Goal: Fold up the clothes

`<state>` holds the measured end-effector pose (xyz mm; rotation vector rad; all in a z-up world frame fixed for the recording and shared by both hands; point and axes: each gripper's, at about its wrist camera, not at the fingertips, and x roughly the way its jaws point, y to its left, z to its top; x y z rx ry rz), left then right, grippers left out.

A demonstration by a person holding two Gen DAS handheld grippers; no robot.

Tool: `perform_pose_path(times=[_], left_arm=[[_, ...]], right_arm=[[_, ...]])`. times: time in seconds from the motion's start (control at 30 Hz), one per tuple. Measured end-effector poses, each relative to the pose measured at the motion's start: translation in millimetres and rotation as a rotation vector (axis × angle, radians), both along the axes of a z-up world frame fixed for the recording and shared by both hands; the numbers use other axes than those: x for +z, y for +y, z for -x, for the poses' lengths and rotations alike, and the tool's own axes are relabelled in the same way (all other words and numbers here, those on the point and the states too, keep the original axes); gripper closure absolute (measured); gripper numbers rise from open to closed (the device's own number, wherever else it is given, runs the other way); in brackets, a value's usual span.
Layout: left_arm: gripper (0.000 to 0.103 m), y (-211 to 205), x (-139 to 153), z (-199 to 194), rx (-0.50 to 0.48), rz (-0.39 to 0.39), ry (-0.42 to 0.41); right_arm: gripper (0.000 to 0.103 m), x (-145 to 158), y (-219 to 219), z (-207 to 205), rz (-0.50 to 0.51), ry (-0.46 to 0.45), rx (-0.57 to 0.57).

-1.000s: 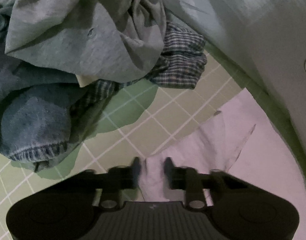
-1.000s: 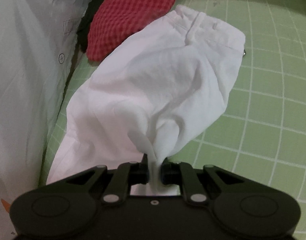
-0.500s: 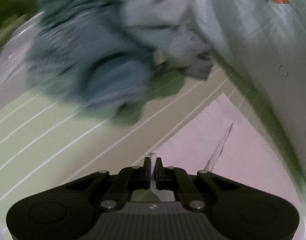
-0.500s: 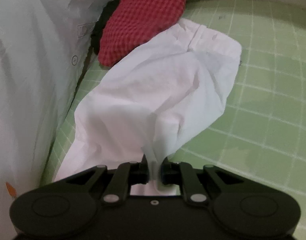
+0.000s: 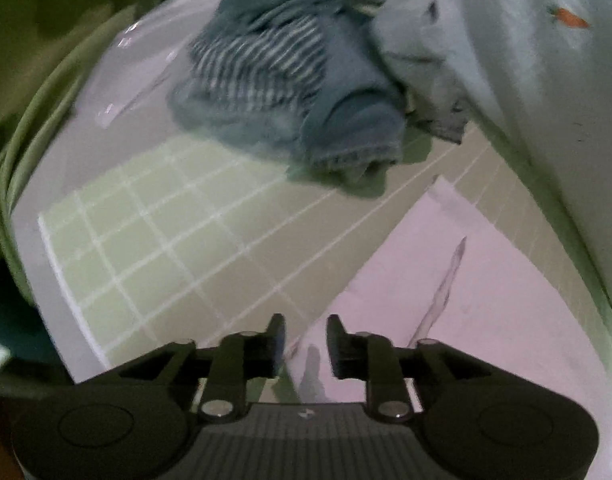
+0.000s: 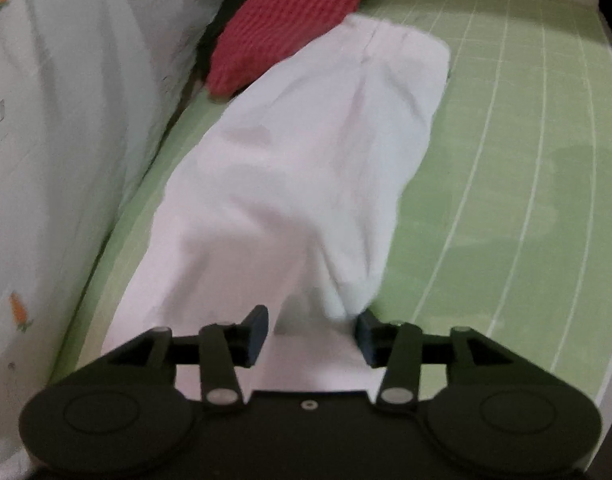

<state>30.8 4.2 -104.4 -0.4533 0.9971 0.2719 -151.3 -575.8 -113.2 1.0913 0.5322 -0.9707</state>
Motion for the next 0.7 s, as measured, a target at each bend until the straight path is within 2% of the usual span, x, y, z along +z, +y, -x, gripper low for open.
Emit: perform_pose_path(times=[0.17, 0.23, 0.27, 0.33, 0.47, 0.7], left_arm=[[0.06, -12, 8, -18, -0.126, -0.035, -0.044], [0.059, -19, 5, -29, -0.177, -0.034, -0.04], [0.059, -22, 2, -35, -0.198, -0.026, -0.034], [0.059, -30, -3, -46, -0.232, 0.004, -0.02], [0.054, -46, -14, -66, -0.302, 0.027, 0.005], [0.051, -75, -31, -100, -0.428, 0.023, 0.045]], right_arm=[[0.043, 5, 38, -5, 0.08, 0.033, 0.056], [0.035, 6, 52, -4, 0.096, 0.035, 0.073], [0.034, 7, 57, -3, 0.101, 0.037, 0.081], [0.029, 6, 67, -1, 0.081, 0.041, 0.081], [0.029, -7, 84, 5, -0.071, -0.048, 0.056], [0.029, -7, 97, -16, -0.079, 0.03, 0.104]])
